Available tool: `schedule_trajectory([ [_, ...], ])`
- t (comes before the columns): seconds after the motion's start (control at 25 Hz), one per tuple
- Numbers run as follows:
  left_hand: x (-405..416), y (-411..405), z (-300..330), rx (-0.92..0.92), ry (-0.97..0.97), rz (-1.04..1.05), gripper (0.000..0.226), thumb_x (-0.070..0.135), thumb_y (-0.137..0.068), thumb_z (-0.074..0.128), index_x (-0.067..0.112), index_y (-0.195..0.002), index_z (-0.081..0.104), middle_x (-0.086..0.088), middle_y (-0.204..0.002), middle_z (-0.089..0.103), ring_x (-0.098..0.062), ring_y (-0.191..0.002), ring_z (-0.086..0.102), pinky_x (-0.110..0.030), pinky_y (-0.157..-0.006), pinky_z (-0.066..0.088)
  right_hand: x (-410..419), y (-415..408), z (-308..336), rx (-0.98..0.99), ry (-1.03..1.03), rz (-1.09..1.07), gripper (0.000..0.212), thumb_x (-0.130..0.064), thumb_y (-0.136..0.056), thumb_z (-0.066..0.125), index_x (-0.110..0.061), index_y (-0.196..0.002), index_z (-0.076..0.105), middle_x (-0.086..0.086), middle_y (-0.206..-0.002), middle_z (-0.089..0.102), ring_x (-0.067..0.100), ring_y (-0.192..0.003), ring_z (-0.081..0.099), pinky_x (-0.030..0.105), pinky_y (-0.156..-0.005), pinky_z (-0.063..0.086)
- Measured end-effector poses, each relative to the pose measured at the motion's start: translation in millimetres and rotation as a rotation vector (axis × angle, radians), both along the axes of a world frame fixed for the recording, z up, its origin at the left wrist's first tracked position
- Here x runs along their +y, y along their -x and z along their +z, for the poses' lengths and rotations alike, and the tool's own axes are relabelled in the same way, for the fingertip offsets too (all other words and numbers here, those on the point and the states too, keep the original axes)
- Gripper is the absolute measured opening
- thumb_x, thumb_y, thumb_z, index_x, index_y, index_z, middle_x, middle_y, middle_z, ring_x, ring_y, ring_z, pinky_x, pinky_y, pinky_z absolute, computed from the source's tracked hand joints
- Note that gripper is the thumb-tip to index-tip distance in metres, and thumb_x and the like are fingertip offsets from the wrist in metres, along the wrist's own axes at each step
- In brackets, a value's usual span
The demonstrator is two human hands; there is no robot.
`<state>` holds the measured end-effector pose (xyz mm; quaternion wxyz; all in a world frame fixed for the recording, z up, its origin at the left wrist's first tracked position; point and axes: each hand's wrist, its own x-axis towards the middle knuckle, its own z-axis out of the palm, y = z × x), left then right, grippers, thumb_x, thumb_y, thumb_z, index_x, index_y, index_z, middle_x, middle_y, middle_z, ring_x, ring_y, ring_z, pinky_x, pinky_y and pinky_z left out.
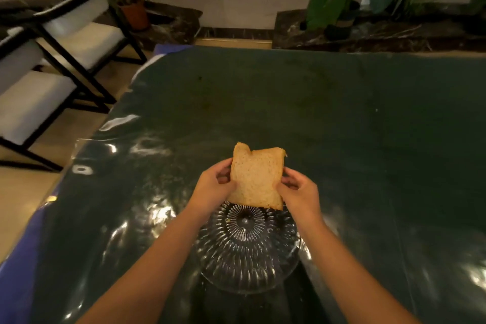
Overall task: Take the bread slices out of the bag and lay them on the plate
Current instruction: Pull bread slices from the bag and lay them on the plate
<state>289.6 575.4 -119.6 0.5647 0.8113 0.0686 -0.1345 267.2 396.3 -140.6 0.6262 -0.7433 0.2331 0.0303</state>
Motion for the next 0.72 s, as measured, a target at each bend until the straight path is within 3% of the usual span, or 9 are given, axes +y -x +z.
schedule_trajectory([
  [0.12, 4, -15, -14, 0.003, -0.027, -0.033, 0.056, -0.01, -0.077, 0.057, 0.017, -0.127, 0.055, 0.0, -0.108, 0.066, -0.008, -0.093, 0.062, -0.023, -0.079, 0.052, 9, -10, -9, 0.002, 0.078, -0.02, 0.041, -0.012, -0.075, 0.069, -0.017, -0.115, 0.06, -0.013, -0.08, 0.062, 0.008, -0.078, 0.061, 0.037, -0.08, 0.054],
  [0.24, 6, -22, -23, 0.001, -0.086, -0.098, 0.053, -0.008, -0.077, 0.058, 0.014, -0.126, 0.055, -0.002, -0.109, 0.066, -0.016, -0.1, 0.062, -0.033, -0.089, 0.051, 17, -15, -15, 0.02, 0.175, -0.012, 0.039, -0.015, -0.077, 0.067, -0.018, -0.115, 0.061, -0.01, -0.082, 0.062, 0.008, -0.077, 0.06, 0.031, -0.076, 0.052],
  [0.4, 2, -21, -33, -0.093, -0.278, -0.117, 0.032, 0.002, -0.076, 0.061, 0.012, -0.106, 0.065, -0.009, -0.093, 0.068, -0.022, -0.088, 0.063, -0.028, -0.072, 0.048, 18, -16, -18, 0.055, 0.315, -0.039, 0.032, -0.021, -0.076, 0.065, -0.019, -0.108, 0.065, -0.003, -0.093, 0.069, 0.014, -0.088, 0.063, 0.031, -0.076, 0.05],
  [0.48, 1, -19, -36, -0.14, -0.326, -0.067, 0.022, 0.01, -0.077, 0.063, 0.011, -0.098, 0.067, -0.01, -0.089, 0.066, -0.022, -0.084, 0.061, -0.026, -0.069, 0.046, 19, -13, -17, 0.041, 0.371, -0.08, 0.025, -0.023, -0.076, 0.065, -0.02, -0.101, 0.068, -0.004, -0.088, 0.069, 0.014, -0.086, 0.063, 0.029, -0.071, 0.048],
  [0.6, -1, -18, -35, -0.133, -0.31, 0.027, 0.025, 0.015, -0.081, 0.065, 0.012, -0.106, 0.066, -0.005, -0.093, 0.066, -0.017, -0.079, 0.061, -0.025, -0.073, 0.048, 26, -10, -16, 0.047, 0.391, -0.08, 0.019, -0.023, -0.077, 0.064, -0.021, -0.095, 0.07, -0.009, -0.079, 0.065, 0.011, -0.079, 0.061, 0.025, -0.061, 0.043],
  [0.72, -2, -17, -30, -0.186, -0.248, 0.113, 0.019, 0.008, -0.082, 0.064, 0.01, -0.1, 0.068, 0.006, -0.081, 0.064, -0.004, -0.07, 0.058, -0.007, -0.062, 0.043, 33, -11, -15, 0.039, 0.319, -0.152, 0.021, -0.022, -0.075, 0.067, -0.022, -0.096, 0.069, -0.011, -0.079, 0.065, 0.009, -0.078, 0.061, 0.022, -0.059, 0.043],
])
